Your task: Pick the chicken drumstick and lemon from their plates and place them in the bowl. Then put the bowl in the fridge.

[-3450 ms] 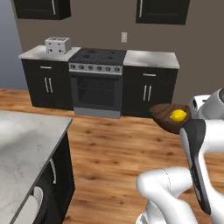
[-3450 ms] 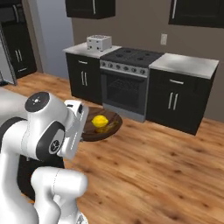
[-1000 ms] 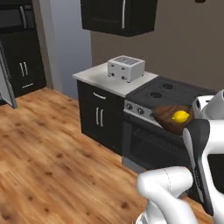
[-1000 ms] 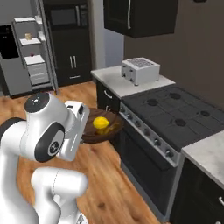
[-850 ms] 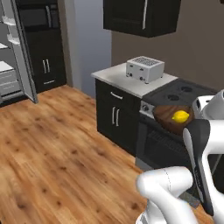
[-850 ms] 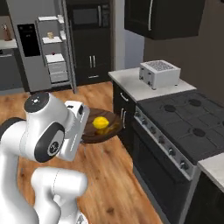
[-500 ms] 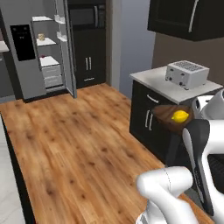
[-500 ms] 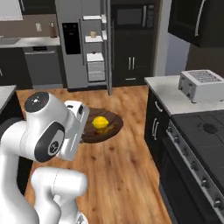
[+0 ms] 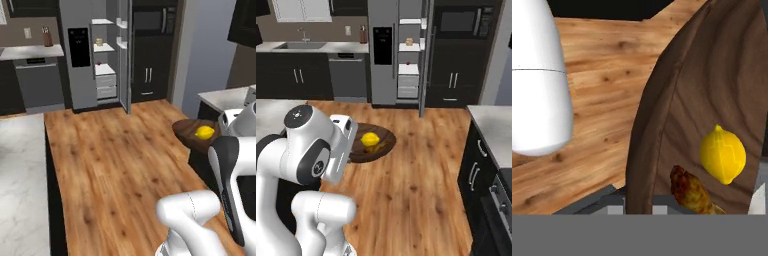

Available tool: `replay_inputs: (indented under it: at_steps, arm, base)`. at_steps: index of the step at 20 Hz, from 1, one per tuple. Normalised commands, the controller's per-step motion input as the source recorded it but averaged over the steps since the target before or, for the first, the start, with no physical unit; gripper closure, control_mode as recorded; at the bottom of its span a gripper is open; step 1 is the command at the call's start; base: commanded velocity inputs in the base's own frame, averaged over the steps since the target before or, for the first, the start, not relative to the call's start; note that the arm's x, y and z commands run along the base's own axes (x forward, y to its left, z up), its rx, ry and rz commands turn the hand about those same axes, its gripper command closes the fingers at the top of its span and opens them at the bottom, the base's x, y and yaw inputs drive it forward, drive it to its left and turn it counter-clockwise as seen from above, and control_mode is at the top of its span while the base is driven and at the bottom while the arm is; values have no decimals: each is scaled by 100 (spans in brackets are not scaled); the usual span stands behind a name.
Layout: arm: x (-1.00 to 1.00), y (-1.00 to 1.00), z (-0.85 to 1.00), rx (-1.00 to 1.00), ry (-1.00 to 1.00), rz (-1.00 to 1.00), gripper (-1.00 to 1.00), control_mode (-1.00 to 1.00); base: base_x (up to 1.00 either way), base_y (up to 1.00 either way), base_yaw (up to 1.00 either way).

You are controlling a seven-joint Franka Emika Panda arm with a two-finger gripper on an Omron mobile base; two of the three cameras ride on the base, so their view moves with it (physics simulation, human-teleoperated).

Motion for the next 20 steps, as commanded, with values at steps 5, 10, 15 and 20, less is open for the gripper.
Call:
replay_inputs:
  at_steps: [5, 10, 15, 20]
  arm:
    - [0, 0, 0, 0, 0, 0, 100, 100]
    - [0, 0, 0, 0, 0, 0, 100, 100]
    - [0, 0, 0, 0, 0, 0, 100, 100]
    - [0, 0, 0, 0, 0, 0, 100, 100]
  base:
    - [93, 0, 18]
    - [94, -6, 11]
    - [94, -5, 9]
    - [94, -6, 4]
